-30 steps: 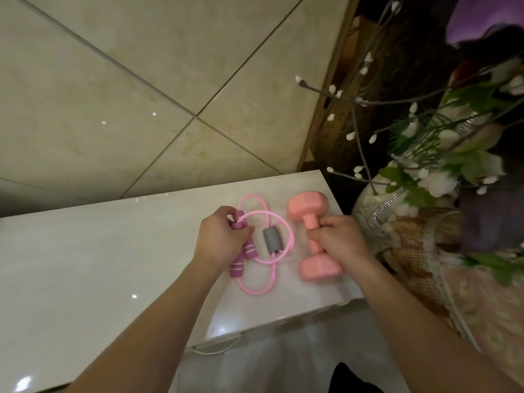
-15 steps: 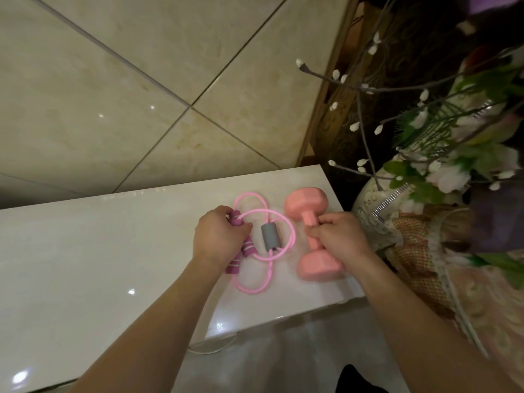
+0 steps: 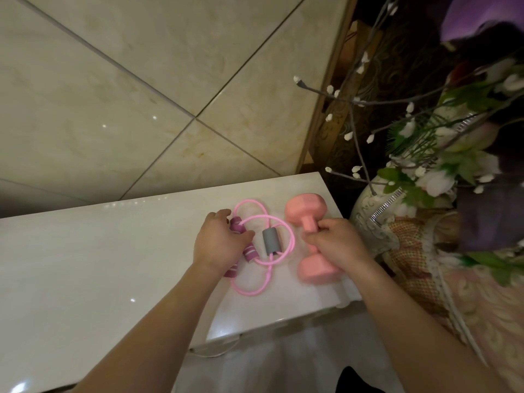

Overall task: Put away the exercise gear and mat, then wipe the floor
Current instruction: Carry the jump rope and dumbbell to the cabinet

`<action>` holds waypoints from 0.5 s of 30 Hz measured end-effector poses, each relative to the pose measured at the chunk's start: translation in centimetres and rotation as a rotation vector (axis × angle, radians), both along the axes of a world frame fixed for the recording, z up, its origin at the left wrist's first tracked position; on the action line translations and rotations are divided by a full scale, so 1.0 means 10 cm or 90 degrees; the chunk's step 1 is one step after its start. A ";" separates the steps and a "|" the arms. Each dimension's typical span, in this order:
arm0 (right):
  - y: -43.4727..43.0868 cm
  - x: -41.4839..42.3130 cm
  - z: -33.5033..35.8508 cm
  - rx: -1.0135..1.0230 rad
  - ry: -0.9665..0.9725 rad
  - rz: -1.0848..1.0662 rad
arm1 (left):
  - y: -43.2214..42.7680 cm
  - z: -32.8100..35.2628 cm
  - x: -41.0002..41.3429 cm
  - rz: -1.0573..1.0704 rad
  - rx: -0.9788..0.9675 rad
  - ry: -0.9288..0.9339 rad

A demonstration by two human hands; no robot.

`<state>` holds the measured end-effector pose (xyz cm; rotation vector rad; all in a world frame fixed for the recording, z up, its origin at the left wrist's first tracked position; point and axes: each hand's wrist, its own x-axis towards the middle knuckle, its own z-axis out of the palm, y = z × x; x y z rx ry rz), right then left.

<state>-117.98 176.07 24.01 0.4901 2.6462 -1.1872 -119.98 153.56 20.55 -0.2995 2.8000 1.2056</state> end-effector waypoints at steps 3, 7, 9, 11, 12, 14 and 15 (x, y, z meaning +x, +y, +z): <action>-0.02 0.02 0.02 0.007 0.003 0.007 | -0.04 0.00 0.00 -0.013 -0.004 0.007; -0.05 0.06 0.09 -0.015 0.018 0.004 | -0.07 0.11 0.03 -0.028 0.003 0.012; -0.08 0.09 0.17 -0.050 0.026 -0.007 | -0.08 0.18 0.04 -0.046 -0.006 0.012; -0.10 0.13 0.26 -0.065 0.031 -0.007 | -0.10 0.26 0.05 -0.057 -0.008 0.009; -0.11 0.15 0.32 -0.066 0.035 -0.005 | -0.11 0.31 0.06 -0.061 -0.010 0.009; -0.14 0.18 0.45 -0.060 0.043 0.003 | -0.14 0.43 0.08 -0.069 -0.022 0.011; -0.15 0.20 0.52 -0.052 0.045 0.009 | -0.16 0.50 0.09 -0.076 -0.030 0.013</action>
